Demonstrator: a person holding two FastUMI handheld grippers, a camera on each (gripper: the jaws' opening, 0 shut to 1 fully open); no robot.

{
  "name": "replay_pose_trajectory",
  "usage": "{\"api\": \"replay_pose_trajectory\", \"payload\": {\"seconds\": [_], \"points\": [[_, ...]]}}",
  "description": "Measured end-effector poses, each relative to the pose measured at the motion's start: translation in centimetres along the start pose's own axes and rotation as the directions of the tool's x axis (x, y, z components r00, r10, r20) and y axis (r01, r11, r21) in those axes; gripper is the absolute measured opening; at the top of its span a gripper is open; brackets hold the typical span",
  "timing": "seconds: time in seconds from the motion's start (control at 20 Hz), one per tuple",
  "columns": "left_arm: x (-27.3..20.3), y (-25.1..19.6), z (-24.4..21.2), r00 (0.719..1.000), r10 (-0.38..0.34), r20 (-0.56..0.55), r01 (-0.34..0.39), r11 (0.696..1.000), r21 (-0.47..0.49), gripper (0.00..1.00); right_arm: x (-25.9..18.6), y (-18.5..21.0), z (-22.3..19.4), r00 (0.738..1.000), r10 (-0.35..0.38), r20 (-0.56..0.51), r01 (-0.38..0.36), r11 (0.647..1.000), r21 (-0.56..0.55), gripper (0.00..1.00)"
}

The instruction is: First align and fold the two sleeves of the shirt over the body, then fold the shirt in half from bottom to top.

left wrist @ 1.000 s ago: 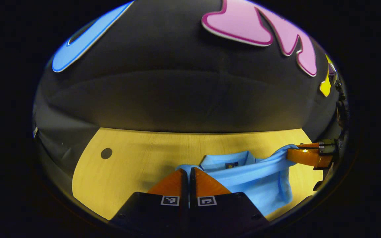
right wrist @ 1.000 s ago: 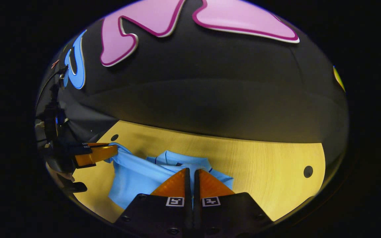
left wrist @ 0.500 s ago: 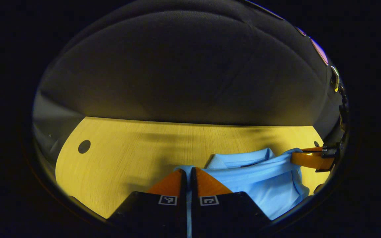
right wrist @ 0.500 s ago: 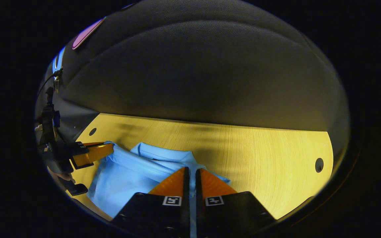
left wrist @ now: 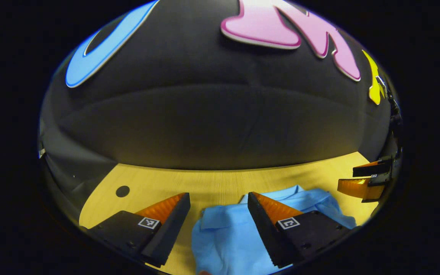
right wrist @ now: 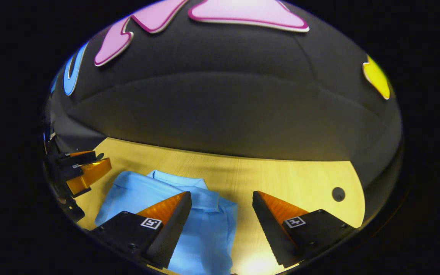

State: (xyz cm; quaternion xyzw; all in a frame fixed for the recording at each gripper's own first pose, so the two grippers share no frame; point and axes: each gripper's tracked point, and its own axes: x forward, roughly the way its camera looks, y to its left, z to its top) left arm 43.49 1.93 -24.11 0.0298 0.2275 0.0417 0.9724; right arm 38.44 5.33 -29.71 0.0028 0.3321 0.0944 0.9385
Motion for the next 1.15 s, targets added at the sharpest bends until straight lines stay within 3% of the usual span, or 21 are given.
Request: {"api": "replay_pose_trajectory", "payload": {"seconds": [0.15,0.35,0.55,0.75,0.95,1.15], "points": [[-6.3,0.1,1.6,0.997,0.02,0.081,-0.017,0.999,-0.028,0.97,-5.1,-0.9,0.8,0.995,-0.069,0.067,0.072,0.997,-0.038,1.0],[-15.7,0.7,2.4,0.99,0.003,0.144,-0.001,1.0,-0.012,0.97,-13.7,-0.4,1.9,0.981,-0.107,0.159,0.11,0.994,-0.013,0.99],[-26.0,1.9,3.2,0.976,0.01,0.219,-0.009,1.0,-0.002,0.96,-23.6,0.0,2.4,0.956,-0.14,0.258,0.144,0.99,0.002,0.99],[-35.3,2.6,2.2,0.965,-0.027,0.262,0.032,0.999,-0.017,0.96,-32.5,0.4,1.3,0.923,-0.187,0.335,0.187,0.982,0.033,0.99],[-43.5,3.1,-1.6,0.955,-0.07,0.288,0.07,0.997,0.012,0.97,-38.9,1.2,-2.8,0.911,-0.218,0.35,0.215,0.975,0.047,0.98],[-50.7,2.9,-6.4,0.957,-0.1,0.273,0.096,0.995,0.029,0.97,-43.3,2.4,-9.4,0.928,-0.234,0.292,0.221,0.972,0.077,0.98]]}}
